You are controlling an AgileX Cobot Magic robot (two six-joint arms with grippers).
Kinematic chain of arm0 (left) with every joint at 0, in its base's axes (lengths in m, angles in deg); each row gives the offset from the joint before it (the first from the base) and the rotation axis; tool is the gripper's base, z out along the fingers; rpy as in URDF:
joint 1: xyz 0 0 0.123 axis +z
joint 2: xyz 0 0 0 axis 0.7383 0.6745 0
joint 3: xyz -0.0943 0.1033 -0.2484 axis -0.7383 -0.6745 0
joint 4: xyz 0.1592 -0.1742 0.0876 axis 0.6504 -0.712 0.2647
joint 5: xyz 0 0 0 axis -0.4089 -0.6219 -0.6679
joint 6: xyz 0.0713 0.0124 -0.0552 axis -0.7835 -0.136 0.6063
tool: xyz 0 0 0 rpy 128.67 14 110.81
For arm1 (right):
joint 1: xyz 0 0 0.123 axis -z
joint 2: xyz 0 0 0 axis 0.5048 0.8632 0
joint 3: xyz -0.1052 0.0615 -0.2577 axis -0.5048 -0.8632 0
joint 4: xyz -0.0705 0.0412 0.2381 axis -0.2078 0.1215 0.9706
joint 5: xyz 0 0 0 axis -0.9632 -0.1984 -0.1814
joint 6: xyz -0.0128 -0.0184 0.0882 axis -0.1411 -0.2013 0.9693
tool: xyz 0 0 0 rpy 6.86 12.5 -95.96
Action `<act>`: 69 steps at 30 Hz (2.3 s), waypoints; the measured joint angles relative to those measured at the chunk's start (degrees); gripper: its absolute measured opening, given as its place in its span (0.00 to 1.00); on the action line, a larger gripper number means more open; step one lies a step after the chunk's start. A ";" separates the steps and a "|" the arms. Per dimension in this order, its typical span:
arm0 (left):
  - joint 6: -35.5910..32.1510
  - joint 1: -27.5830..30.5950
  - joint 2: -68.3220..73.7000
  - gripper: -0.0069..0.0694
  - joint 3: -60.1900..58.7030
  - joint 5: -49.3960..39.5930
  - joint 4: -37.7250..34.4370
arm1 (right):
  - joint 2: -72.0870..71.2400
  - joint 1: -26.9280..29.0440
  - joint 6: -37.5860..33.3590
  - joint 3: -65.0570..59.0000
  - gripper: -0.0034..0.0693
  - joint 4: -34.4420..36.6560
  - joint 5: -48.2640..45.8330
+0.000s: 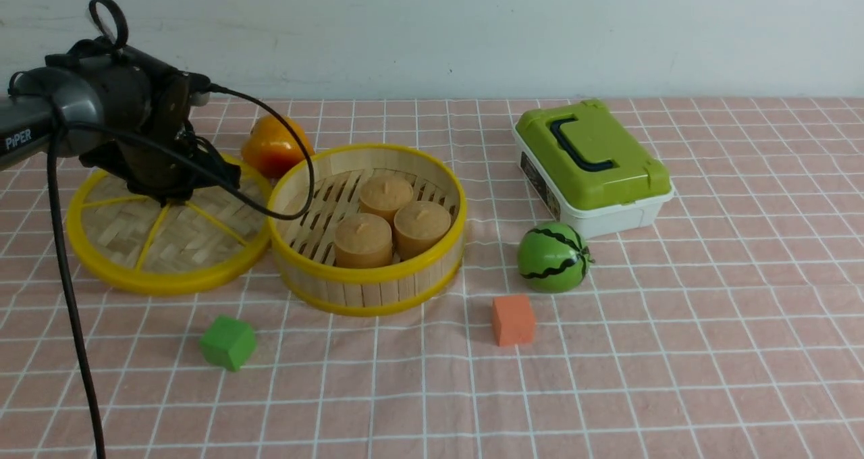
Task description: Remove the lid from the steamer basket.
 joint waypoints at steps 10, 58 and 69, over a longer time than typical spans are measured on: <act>1.49 -0.08 0.06 0.29 0.00 0.01 -0.78 | 0.00 0.00 0.00 0.00 0.38 0.00 0.00; -7.09 -0.37 -104.28 0.07 -72.46 12.10 -30.39 | 0.00 0.00 0.00 0.00 0.38 0.00 0.00; -11.29 -0.37 -117.42 0.07 -77.77 8.22 -32.88 | 0.00 0.00 0.00 0.00 0.38 0.00 0.00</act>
